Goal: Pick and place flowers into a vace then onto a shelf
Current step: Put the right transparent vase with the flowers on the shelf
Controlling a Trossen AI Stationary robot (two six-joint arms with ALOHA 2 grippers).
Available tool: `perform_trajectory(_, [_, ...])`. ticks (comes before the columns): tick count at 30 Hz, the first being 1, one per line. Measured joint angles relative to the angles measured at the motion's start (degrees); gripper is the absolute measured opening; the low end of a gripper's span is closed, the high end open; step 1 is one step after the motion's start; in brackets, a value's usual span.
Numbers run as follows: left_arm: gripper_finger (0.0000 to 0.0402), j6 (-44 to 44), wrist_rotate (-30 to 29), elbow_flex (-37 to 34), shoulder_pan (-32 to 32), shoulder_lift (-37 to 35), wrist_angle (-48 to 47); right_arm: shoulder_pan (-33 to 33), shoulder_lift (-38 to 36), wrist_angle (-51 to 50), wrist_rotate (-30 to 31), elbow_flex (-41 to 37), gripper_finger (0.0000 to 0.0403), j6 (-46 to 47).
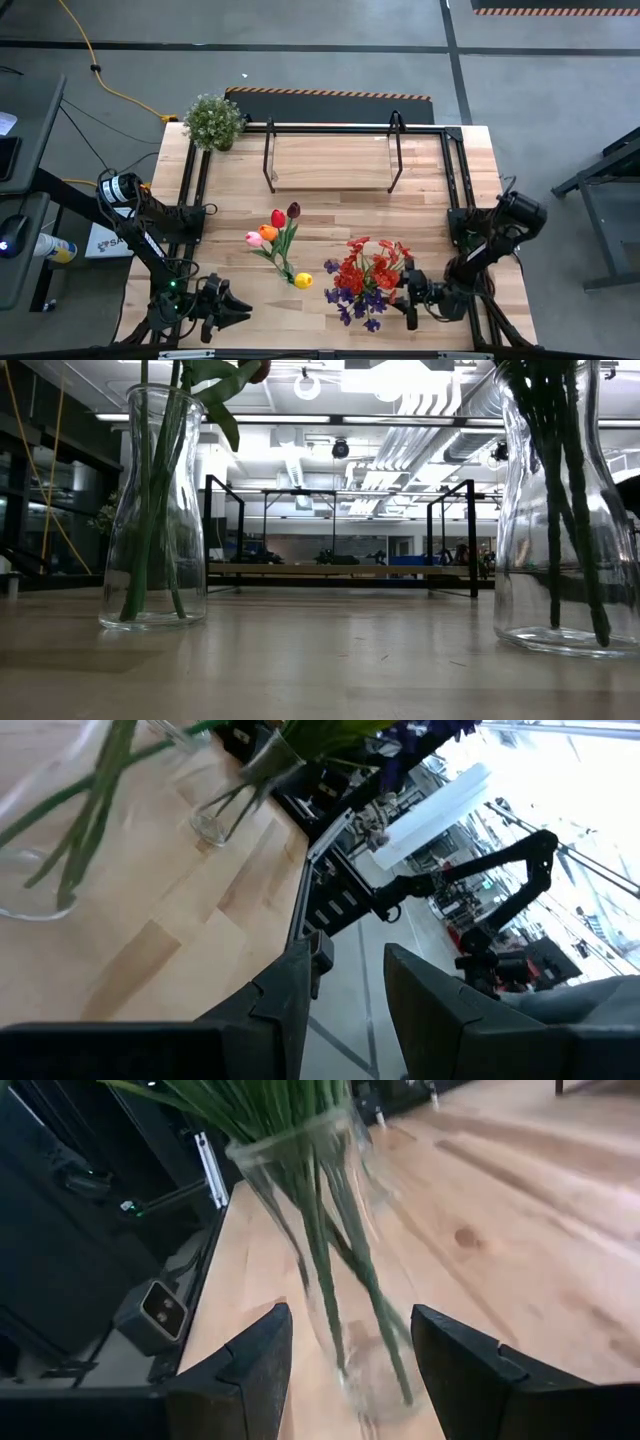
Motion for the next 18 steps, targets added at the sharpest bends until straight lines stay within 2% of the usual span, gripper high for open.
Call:
perform_trajectory(8, [0.0163, -0.01, 0.26, 0.0, -0.01, 0.0, 0.01, -1.8, 0.0, 0.46, -0.63, 0.46, 0.0195, -2.89])
perform_trajectory(14, [0.0163, -0.01, 0.26, 0.0, 0.01, 0.0, 0.01, -3.41, 0.0, 0.51, -6.87, 2.1, 0.0195, -4.64])
perform_trajectory(18, [0.0163, -0.01, 0.24, 0.0, -0.01, 0.0, 0.01, -3.68, 0.0, 0.53, -7.52, 2.6, 0.0195, -5.46])
